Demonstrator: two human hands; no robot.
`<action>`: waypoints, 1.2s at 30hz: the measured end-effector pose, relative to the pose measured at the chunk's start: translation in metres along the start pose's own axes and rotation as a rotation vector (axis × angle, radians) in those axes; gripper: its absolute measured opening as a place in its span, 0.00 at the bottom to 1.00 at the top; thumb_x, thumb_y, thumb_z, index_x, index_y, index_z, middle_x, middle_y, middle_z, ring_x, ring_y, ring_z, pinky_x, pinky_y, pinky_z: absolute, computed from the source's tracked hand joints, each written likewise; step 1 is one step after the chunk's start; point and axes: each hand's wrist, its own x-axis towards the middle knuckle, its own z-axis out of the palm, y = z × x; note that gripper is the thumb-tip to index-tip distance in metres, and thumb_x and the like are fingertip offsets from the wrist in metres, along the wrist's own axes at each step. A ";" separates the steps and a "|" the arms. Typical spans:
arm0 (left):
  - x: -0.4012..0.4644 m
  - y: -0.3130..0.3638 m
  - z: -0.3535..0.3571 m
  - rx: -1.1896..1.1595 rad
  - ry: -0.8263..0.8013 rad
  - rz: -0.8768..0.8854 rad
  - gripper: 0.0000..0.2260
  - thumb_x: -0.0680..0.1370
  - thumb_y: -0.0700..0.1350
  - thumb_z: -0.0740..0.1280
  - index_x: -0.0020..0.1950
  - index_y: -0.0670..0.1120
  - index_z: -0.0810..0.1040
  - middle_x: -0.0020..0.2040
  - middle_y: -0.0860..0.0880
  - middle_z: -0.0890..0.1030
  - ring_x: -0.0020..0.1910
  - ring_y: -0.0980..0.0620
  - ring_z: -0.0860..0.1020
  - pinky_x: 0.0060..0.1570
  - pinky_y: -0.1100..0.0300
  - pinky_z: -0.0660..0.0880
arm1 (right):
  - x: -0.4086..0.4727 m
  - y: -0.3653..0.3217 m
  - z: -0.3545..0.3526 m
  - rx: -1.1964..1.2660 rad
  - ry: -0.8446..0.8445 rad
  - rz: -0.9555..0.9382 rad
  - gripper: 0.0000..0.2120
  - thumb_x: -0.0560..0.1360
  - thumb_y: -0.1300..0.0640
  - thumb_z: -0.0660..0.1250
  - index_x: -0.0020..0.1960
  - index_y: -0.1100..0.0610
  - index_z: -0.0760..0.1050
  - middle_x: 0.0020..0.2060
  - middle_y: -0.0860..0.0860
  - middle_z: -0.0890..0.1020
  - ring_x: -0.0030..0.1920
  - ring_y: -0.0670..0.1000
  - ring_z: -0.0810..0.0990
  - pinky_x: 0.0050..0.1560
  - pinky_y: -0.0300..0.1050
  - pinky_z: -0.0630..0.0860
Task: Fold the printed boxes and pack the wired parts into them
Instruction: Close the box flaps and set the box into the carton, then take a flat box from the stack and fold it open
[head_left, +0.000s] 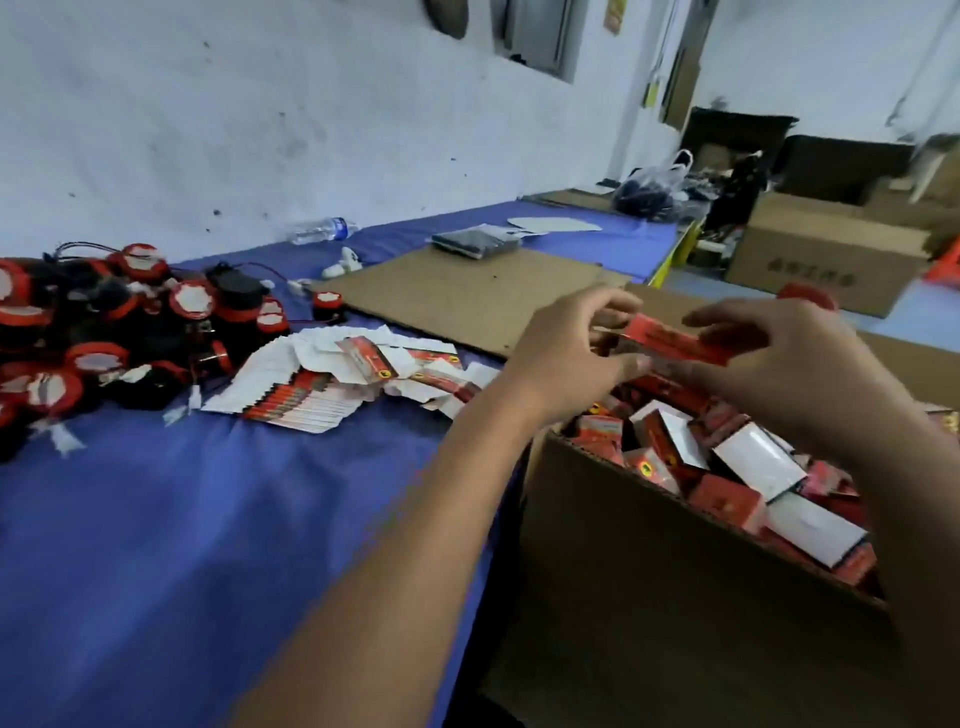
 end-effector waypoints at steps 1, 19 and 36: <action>0.009 0.002 0.019 0.056 -0.055 -0.011 0.19 0.75 0.41 0.78 0.65 0.47 0.80 0.59 0.50 0.83 0.59 0.53 0.81 0.62 0.56 0.77 | 0.000 0.017 -0.004 -0.065 -0.018 0.052 0.21 0.69 0.40 0.76 0.60 0.45 0.80 0.44 0.39 0.81 0.44 0.39 0.78 0.41 0.36 0.70; -0.022 -0.049 -0.018 0.340 0.494 0.099 0.08 0.70 0.35 0.70 0.43 0.45 0.84 0.43 0.48 0.83 0.43 0.49 0.80 0.44 0.56 0.75 | 0.023 -0.087 0.070 0.030 -0.071 -0.069 0.13 0.75 0.52 0.71 0.59 0.49 0.82 0.50 0.50 0.85 0.52 0.52 0.82 0.54 0.52 0.82; -0.049 -0.186 -0.075 -0.029 0.853 -0.750 0.08 0.75 0.34 0.66 0.50 0.46 0.76 0.42 0.54 0.78 0.40 0.55 0.76 0.33 0.66 0.69 | 0.092 -0.127 0.322 -0.002 -0.204 0.368 0.45 0.63 0.25 0.70 0.72 0.48 0.68 0.72 0.59 0.69 0.74 0.64 0.62 0.74 0.60 0.58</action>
